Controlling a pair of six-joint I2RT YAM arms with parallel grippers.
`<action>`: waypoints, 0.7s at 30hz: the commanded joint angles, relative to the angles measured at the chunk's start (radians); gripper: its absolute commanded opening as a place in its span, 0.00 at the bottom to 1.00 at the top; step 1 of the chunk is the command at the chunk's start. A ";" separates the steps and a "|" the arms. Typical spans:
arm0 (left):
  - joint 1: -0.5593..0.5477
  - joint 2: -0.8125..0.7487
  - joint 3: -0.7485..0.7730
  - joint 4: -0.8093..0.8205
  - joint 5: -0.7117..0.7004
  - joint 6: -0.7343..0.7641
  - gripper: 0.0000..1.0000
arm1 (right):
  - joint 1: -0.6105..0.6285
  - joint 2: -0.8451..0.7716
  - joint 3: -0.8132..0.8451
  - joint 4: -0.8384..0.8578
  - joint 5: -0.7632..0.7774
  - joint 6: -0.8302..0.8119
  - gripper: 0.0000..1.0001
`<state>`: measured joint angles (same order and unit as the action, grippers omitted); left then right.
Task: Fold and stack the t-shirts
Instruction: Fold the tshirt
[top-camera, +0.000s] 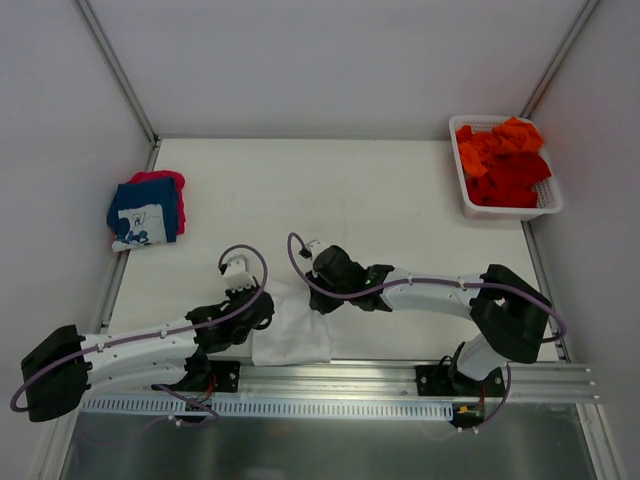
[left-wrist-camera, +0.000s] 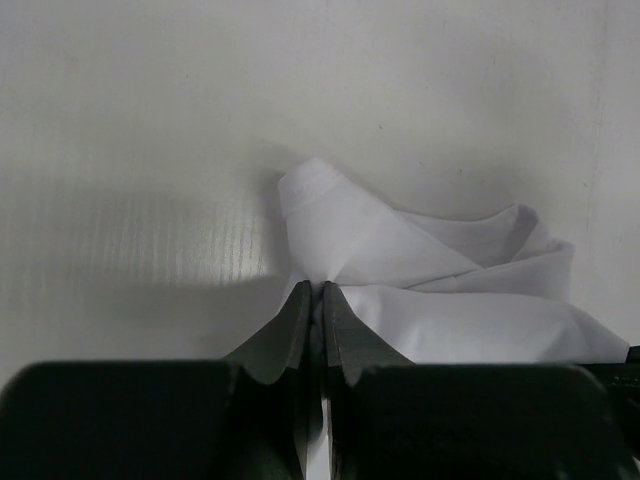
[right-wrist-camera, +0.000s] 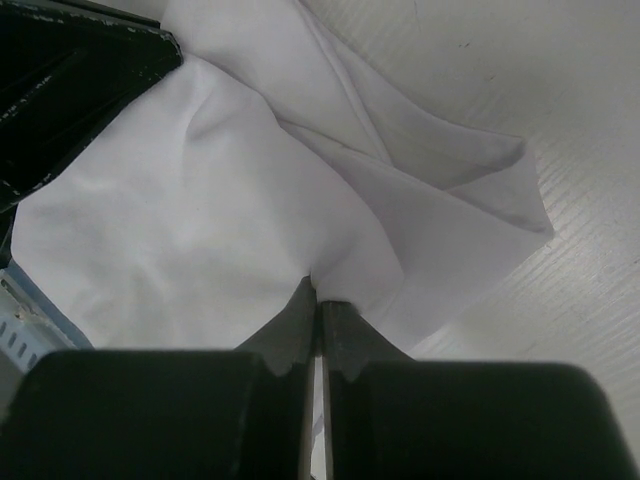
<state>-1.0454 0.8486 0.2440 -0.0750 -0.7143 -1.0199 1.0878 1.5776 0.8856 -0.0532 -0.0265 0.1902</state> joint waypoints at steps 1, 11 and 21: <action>0.008 0.023 0.055 0.017 -0.019 0.023 0.00 | -0.005 -0.047 -0.010 0.038 0.010 0.000 0.01; 0.013 0.014 0.115 0.004 -0.077 0.069 0.00 | -0.022 -0.143 -0.027 0.019 0.062 -0.012 0.00; 0.018 0.053 0.228 0.004 -0.119 0.147 0.00 | -0.048 -0.177 0.009 -0.007 0.069 -0.040 0.00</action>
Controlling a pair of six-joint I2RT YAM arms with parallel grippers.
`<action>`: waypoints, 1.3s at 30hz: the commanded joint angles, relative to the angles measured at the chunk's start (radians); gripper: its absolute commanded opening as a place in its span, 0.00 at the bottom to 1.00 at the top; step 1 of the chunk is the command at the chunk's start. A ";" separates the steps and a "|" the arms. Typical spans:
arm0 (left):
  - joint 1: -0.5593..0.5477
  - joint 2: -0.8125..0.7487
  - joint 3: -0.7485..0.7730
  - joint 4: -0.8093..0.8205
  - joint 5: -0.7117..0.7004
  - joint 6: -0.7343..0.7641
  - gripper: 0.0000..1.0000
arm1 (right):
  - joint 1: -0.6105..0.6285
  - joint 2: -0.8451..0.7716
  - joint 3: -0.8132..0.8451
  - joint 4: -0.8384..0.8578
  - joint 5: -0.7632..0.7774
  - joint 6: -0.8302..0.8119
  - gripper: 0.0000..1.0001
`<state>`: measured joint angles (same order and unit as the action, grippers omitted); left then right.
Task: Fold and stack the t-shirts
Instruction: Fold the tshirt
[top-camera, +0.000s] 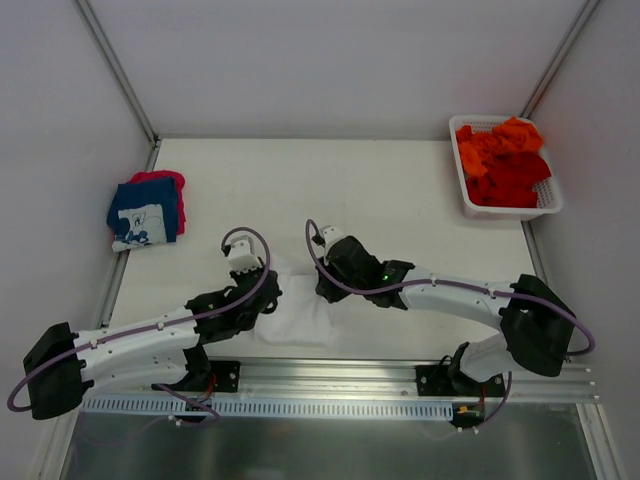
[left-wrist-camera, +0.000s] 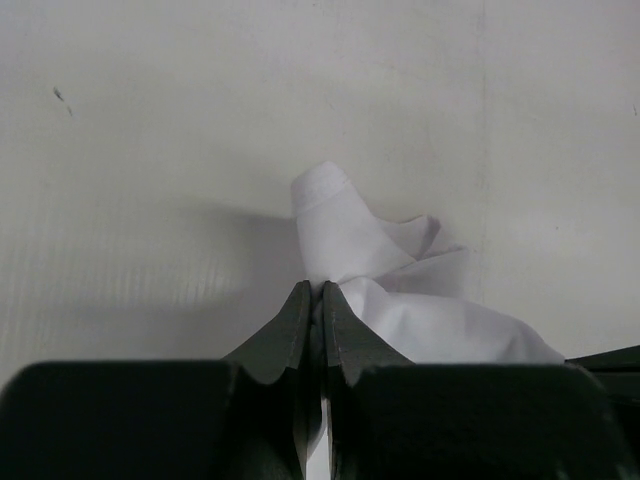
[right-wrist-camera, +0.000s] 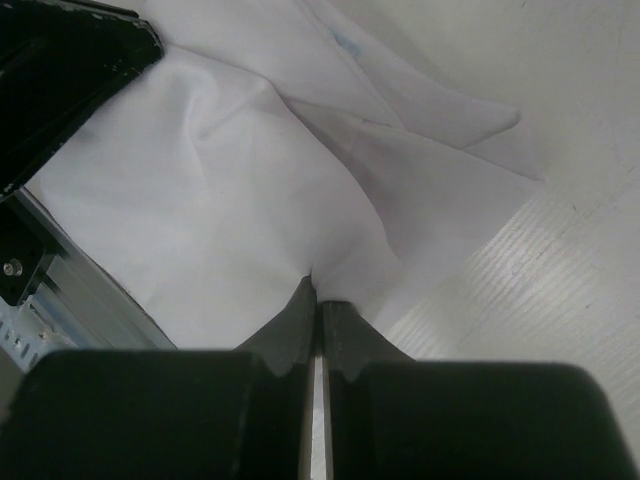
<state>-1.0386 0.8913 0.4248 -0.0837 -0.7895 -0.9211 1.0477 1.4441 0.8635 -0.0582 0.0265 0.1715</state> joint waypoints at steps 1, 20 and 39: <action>0.012 0.014 0.051 0.013 -0.042 0.050 0.00 | -0.009 -0.042 0.034 -0.003 0.018 -0.023 0.00; 0.028 0.146 0.063 0.012 -0.027 0.021 0.14 | -0.035 0.075 0.040 0.034 -0.049 -0.007 0.00; 0.287 0.400 0.227 0.149 0.165 0.162 0.00 | -0.136 0.111 0.141 0.006 -0.048 -0.046 0.00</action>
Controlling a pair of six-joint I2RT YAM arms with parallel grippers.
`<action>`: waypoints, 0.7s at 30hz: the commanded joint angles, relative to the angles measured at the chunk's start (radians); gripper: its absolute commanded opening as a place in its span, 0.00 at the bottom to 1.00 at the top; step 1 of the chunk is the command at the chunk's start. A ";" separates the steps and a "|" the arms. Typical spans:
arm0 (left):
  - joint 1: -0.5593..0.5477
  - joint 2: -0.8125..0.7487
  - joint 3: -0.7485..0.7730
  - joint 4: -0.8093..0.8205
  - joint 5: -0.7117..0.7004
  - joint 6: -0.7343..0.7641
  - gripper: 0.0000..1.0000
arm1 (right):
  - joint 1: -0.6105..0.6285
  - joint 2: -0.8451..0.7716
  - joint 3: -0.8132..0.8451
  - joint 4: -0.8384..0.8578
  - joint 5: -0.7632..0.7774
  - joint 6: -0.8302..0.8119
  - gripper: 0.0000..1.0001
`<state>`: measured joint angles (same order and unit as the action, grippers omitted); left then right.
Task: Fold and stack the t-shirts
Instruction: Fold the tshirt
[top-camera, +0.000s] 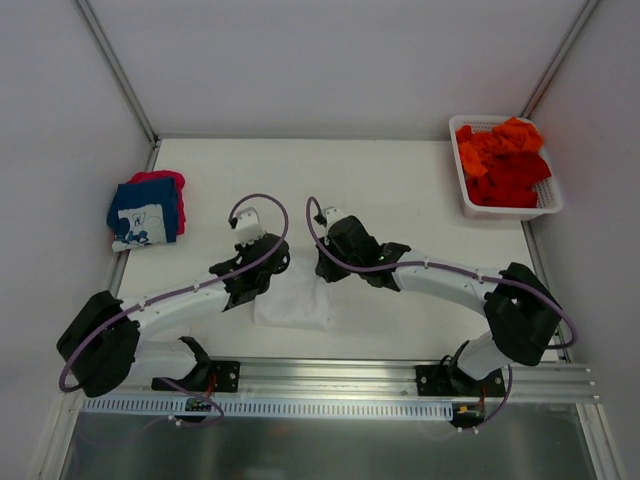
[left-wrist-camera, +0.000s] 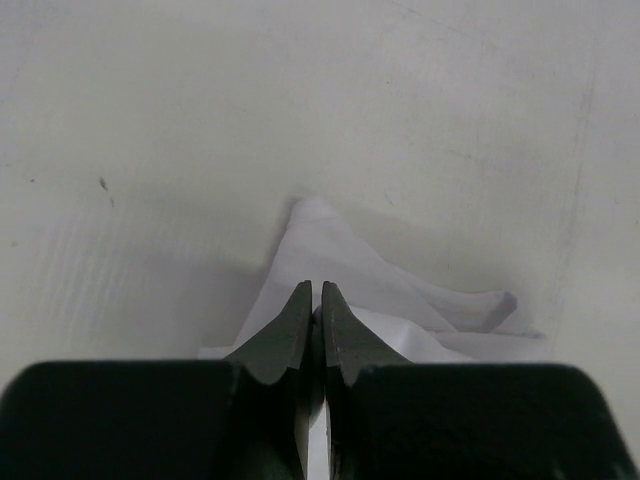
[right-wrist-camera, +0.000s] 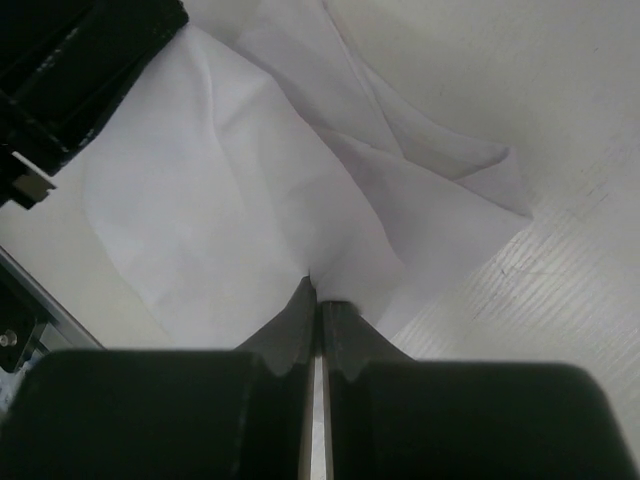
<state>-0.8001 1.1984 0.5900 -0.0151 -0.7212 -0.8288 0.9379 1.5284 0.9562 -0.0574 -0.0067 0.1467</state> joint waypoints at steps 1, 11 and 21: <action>0.056 0.124 0.089 0.096 0.117 0.080 0.00 | -0.031 0.045 0.055 0.005 -0.015 -0.021 0.00; 0.098 0.411 0.200 0.187 0.190 0.115 0.00 | -0.086 0.116 0.059 0.002 -0.001 0.001 0.00; 0.096 0.354 0.205 0.144 0.082 0.168 0.99 | -0.097 0.142 0.068 -0.053 0.163 0.004 0.50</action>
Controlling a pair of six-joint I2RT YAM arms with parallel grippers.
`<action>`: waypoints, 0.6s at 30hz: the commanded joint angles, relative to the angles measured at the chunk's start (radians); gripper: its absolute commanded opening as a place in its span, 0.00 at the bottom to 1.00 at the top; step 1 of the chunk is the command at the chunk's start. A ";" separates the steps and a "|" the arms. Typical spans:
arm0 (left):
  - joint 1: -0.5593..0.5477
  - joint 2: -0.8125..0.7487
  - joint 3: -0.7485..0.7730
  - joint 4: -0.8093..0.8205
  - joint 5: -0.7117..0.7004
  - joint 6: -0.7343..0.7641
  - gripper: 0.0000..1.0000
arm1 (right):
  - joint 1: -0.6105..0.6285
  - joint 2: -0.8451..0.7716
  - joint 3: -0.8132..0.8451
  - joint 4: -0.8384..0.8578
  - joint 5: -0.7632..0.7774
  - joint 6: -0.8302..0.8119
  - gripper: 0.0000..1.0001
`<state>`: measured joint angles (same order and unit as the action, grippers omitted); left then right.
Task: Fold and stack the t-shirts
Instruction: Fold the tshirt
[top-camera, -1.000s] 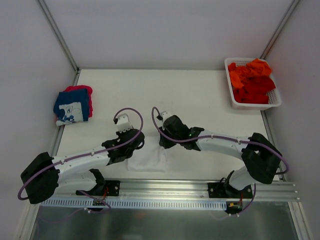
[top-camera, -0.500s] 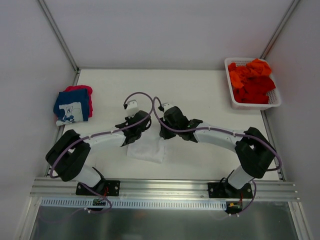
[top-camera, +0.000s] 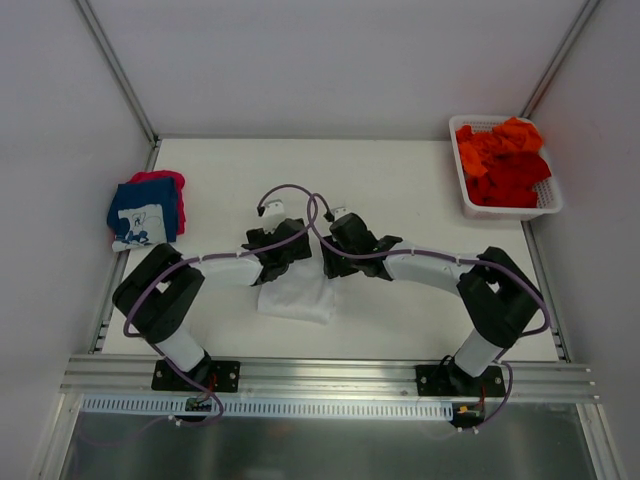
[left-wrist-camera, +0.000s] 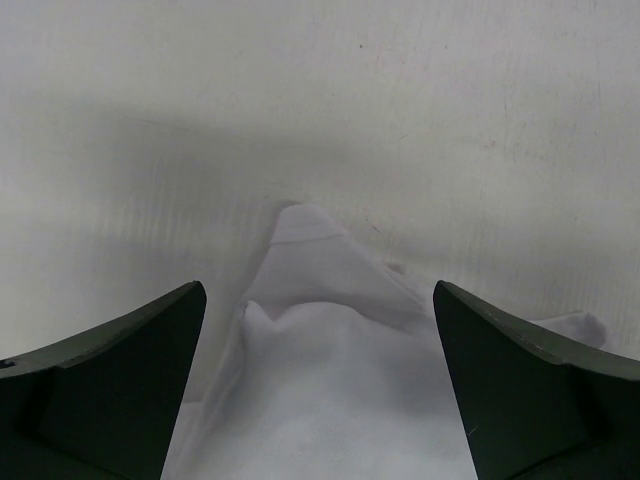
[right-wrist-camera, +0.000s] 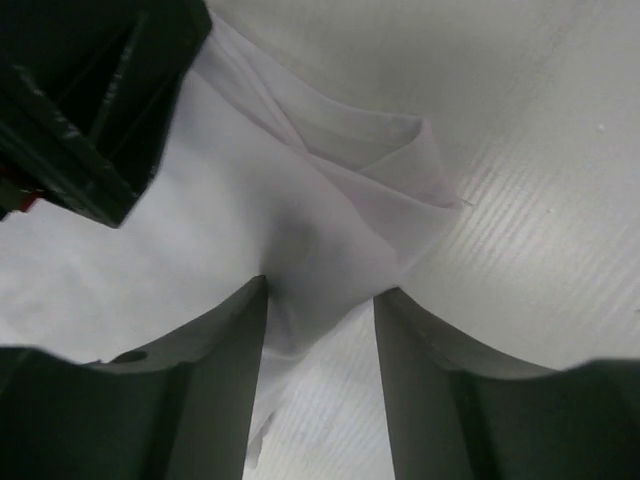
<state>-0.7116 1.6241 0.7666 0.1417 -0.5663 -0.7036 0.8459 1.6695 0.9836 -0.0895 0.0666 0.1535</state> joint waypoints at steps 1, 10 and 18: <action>0.005 -0.093 0.027 -0.014 -0.082 0.056 0.99 | -0.004 -0.016 0.044 -0.021 0.097 -0.017 0.52; -0.040 -0.482 -0.039 -0.126 -0.110 0.148 0.92 | 0.031 -0.287 0.072 -0.079 0.203 -0.103 0.64; -0.115 -0.659 -0.186 -0.235 0.020 0.003 0.07 | 0.102 -0.381 -0.034 -0.099 0.137 -0.026 0.20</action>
<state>-0.7895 0.9482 0.6373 -0.0078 -0.5842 -0.6491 0.9230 1.2697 1.0039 -0.1539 0.2127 0.0902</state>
